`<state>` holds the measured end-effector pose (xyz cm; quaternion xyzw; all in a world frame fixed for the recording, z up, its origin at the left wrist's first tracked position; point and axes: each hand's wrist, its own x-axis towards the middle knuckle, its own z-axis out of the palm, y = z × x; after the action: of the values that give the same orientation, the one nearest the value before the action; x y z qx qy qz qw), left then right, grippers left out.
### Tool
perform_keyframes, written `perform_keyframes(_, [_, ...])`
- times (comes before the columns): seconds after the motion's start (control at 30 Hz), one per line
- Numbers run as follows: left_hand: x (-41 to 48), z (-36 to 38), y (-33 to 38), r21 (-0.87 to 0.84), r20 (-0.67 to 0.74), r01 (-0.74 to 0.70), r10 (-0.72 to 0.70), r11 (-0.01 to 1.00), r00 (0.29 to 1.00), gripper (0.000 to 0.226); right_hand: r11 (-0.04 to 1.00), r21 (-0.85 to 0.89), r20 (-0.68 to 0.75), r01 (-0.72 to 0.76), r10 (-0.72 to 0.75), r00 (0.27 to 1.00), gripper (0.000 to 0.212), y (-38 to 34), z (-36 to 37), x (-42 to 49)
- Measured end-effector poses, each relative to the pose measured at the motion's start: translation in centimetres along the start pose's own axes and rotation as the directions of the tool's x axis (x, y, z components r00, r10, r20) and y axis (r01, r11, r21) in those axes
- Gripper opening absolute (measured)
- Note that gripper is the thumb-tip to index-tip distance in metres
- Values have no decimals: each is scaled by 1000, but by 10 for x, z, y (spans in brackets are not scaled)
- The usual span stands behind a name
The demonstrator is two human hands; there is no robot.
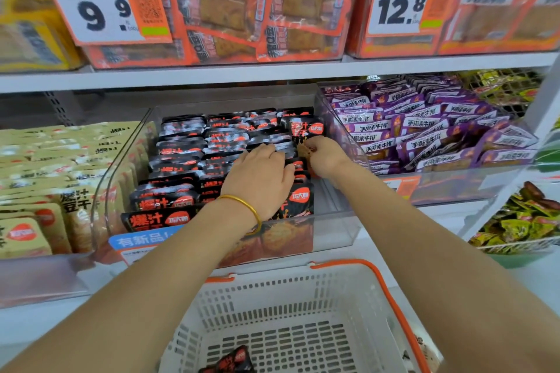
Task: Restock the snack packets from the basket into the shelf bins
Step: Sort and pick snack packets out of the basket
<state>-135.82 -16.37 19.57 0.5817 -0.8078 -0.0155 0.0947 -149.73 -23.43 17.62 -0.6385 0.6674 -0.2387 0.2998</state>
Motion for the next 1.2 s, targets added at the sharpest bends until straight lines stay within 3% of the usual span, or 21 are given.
perform_keyframes(0.13, [-25,-4,7,15,-284,-143,141,990,948,55,986,127,-53,110,-104,993,45,-6,-16,-51])
perform_keyframes(0.2, [-46,-5,12,13,-391,-217,205,976,897,46,963,190,-74,193,-182,981,36,-5,-24,-85])
perform_keyframes(0.3, [-89,4,14,-26,-469,-315,267,949,842,37,907,299,-123,297,-272,954,31,-4,-27,-143])
perform_keyframes(0.4, [-134,34,1,-54,-449,-342,283,938,847,35,846,418,-85,331,-326,941,37,1,-12,-190])
perform_keyframes(0.5, [-160,77,-27,-34,-270,-261,242,965,932,34,908,289,111,303,-347,931,25,16,34,-195])
perform_keyframes(0.57, [-170,105,-49,-24,3,-135,135,991,991,38,959,117,274,258,-281,920,26,37,83,-179])
perform_keyframes(0.63, [-180,127,-69,19,306,-3,-3,1000,952,33,977,-59,432,203,-158,888,31,68,141,-160])
perform_keyframes(0.73, [-184,153,-90,131,573,59,-125,990,810,30,953,-255,648,165,41,761,40,112,215,-145])
perform_keyframes(0.9, [-176,176,-100,135,635,89,-155,987,757,30,967,-232,779,108,118,616,33,160,301,-167])
perform_keyframes(0.97, [-174,178,-101,129,675,93,-156,987,721,23,962,-235,902,139,163,399,23,169,325,-189])
perform_keyframes(1.0, [-173,179,-100,127,692,96,-157,987,704,21,964,-223,937,142,172,303,30,171,331,-202])
perform_keyframes(1.07, [-172,181,-97,118,714,90,-147,989,685,18,983,-161,975,83,146,165,31,176,342,-227])
perform_keyframes(1.13, [-171,184,-94,100,717,88,-133,991,684,17,975,-181,973,131,158,170,40,183,347,-241])
perform_keyframes(1.2, [-171,186,-93,87,719,90,-125,992,684,17,929,-279,944,243,219,246,48,187,352,-238])
